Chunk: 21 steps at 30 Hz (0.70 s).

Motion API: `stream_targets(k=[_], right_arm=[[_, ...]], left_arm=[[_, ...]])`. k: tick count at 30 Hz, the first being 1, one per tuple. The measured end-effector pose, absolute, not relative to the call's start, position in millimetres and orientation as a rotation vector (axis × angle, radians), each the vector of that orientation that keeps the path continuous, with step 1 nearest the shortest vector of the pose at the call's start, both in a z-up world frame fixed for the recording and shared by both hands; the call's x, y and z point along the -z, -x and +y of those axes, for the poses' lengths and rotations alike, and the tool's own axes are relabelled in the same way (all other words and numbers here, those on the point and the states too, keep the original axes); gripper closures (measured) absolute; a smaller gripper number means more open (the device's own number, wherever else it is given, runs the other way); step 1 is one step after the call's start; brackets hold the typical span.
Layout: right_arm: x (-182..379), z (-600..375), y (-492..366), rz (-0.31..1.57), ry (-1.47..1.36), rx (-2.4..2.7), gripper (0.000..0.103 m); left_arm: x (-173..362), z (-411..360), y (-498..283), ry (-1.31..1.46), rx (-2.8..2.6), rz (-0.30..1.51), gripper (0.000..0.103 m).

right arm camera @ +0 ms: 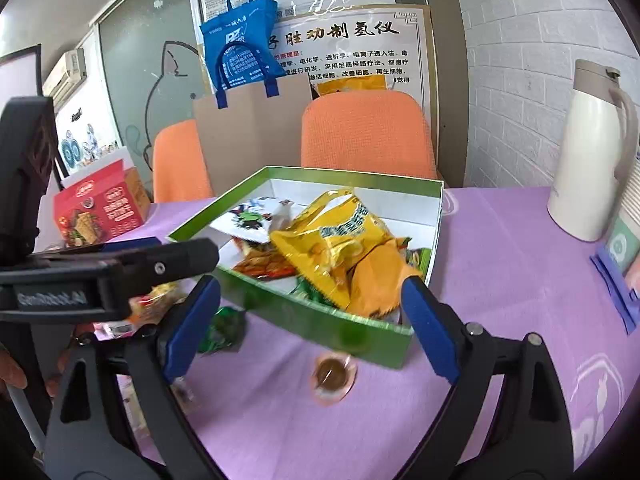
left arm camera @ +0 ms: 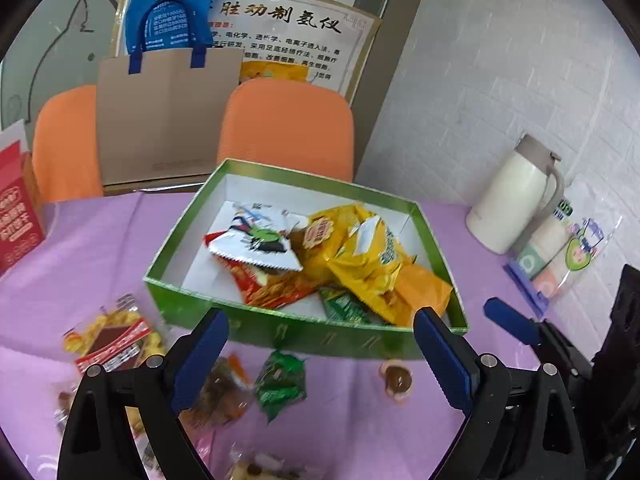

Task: Organize snacks
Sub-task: 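Carry the yellow pie bag into the green box and open both tools, then move both open tools back to the snack pile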

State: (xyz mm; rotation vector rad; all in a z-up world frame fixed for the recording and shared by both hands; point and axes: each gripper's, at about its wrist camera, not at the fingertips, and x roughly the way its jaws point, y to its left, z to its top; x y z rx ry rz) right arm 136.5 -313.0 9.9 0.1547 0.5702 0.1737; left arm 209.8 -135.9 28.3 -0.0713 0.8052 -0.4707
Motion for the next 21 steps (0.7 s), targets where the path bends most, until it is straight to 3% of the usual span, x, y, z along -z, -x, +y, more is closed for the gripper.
stream_targets(k=[9,21], right_arm=[[-9,-297,-79,0.598,-0.171,-0.187,0.007],[22,-292,-46,0.724,-0.188,-0.169,0.007]], left_arm=[[-29,-99,-140,0.037,0.403,0.791,0.007],[16,-60,-89,0.090,0.442,0.833,0.007]])
